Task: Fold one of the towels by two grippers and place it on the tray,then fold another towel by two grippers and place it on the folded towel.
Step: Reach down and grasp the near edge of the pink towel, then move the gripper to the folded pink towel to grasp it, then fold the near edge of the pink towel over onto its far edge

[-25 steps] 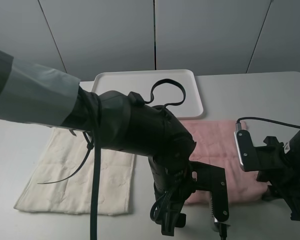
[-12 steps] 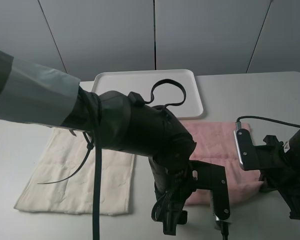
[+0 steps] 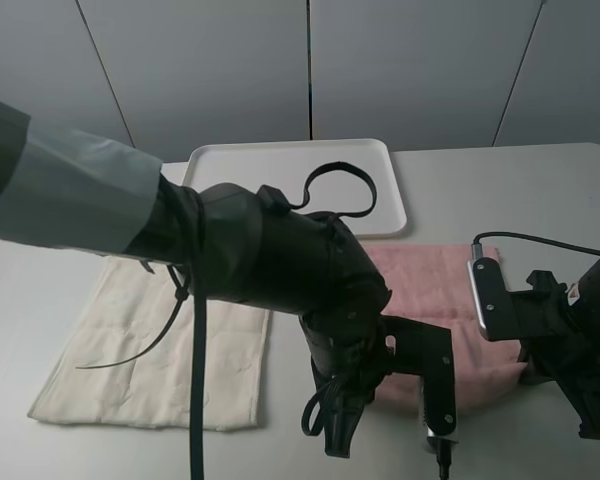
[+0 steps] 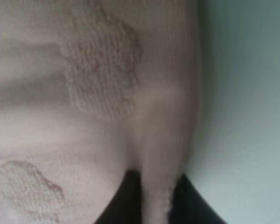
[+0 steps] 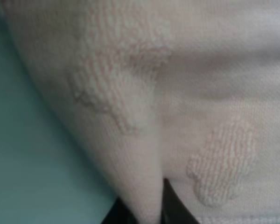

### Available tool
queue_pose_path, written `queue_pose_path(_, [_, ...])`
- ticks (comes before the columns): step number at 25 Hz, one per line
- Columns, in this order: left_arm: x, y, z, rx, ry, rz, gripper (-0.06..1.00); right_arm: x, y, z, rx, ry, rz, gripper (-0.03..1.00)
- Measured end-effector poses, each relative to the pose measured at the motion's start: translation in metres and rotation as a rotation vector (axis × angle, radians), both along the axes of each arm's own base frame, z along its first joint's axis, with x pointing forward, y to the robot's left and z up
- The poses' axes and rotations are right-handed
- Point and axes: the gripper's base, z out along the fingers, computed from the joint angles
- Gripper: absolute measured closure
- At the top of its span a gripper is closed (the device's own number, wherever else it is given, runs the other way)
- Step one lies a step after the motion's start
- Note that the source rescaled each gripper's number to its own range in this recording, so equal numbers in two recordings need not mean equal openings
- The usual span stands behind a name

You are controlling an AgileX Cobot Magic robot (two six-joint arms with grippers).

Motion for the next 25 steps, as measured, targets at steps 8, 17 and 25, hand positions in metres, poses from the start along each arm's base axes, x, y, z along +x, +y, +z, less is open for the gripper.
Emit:
queue_pose_path(8, [0.004, 0.001, 0.001, 0.015, -0.048, 0.023, 0.94, 0.001, 0.003, 0.0, 0.037, -0.004, -0.074, 0.96])
queue_pose_path(17, [0.005, 0.002, 0.011, -0.007, -0.06, 0.058, 0.94, -0.001, 0.006, 0.017, 0.101, -0.051, -0.209, 0.96])
queue_pose_path(25, [0.026, 0.011, 0.035, -0.111, -0.054, 0.237, 0.94, -0.004, 0.005, 0.039, 0.17, -0.11, -0.503, 0.96])
